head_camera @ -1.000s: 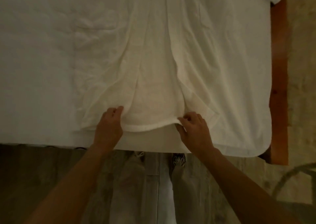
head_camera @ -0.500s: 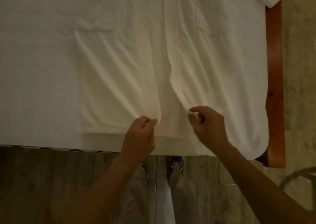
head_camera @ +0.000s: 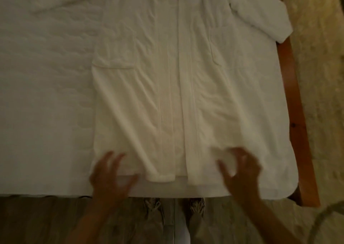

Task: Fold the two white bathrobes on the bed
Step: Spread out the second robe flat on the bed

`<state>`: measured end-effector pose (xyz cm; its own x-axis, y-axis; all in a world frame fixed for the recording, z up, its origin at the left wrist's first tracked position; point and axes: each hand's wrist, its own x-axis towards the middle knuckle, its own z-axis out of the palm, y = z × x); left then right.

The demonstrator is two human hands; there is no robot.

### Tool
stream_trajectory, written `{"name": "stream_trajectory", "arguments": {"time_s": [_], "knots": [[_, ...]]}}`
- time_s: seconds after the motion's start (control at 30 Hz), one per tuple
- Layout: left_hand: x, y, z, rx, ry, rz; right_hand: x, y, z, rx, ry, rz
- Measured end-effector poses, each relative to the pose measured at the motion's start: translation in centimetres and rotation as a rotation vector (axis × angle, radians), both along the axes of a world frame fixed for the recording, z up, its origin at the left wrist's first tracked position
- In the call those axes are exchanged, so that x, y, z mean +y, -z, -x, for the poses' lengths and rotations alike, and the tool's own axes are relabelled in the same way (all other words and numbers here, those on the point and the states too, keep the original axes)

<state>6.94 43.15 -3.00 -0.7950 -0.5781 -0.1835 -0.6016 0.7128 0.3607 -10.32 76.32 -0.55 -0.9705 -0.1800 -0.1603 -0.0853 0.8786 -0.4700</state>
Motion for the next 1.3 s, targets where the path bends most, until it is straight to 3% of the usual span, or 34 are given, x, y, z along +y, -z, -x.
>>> {"name": "stream_trajectory", "arguments": {"time_s": [0.07,0.13,0.23,0.33,0.4,0.47,0.57,0.67,0.8,0.9,1.0,1.1,1.17,1.23,1.3], "knots": [[-3.8,-0.4,0.3,-0.034,-0.433,-0.139,3.6,-0.3,4.2,-0.143,0.353,-0.103],[-6.5,-0.6,0.2,-0.045,-0.735,-0.356,6.7,-0.2,6.8,-0.350,0.556,-0.195],[-7.3,-0.7,-0.1,-0.071,-0.725,-0.652,8.9,-1.2,7.4,-0.529,0.563,-0.125],[-6.1,-1.9,-0.2,-0.006,-0.743,-0.856,9.8,-2.5,6.6,-0.733,0.618,0.138],[-5.8,-2.7,-0.9,0.044,-0.840,-0.966,11.0,-3.4,5.7,-0.905,0.664,0.347],[-6.0,-3.4,-2.4,0.116,-0.989,-1.105,12.4,-4.2,4.7,-0.942,0.710,0.484],[-7.5,-3.4,-5.2,0.157,-1.119,-1.042,13.4,-6.0,3.4,-0.920,0.737,0.598],[-9.2,-3.2,-6.6,0.100,-1.091,-0.875,14.2,-5.0,2.7,-0.863,0.671,0.356],[-10.4,-4.3,-5.1,0.128,-1.133,-0.901,13.7,-3.9,3.8,-0.867,0.736,0.325],[-9.7,-4.6,-5.6,0.021,-1.069,-0.908,14.4,-4.6,3.1,-0.889,0.745,0.330],[-8.7,-4.0,-7.9,-0.191,-0.872,-0.419,15.8,-4.1,0.9,-0.650,0.576,-0.036],[-5.4,-3.7,-6.1,-0.101,-0.506,-0.031,12.3,-3.4,-0.8,-0.225,0.474,-0.233],[-1.2,-3.1,-2.9,0.022,-0.101,0.046,7.4,-3.1,-2.0,0.007,0.236,-0.171],[3.2,-1.4,-0.2,0.041,0.286,0.036,2.5,-1.8,-3.4,-0.005,-0.070,-0.088],[5.7,0.0,2.1,-0.006,0.461,-0.018,-1.4,0.4,-5.1,-0.095,-0.418,-0.126]]}}
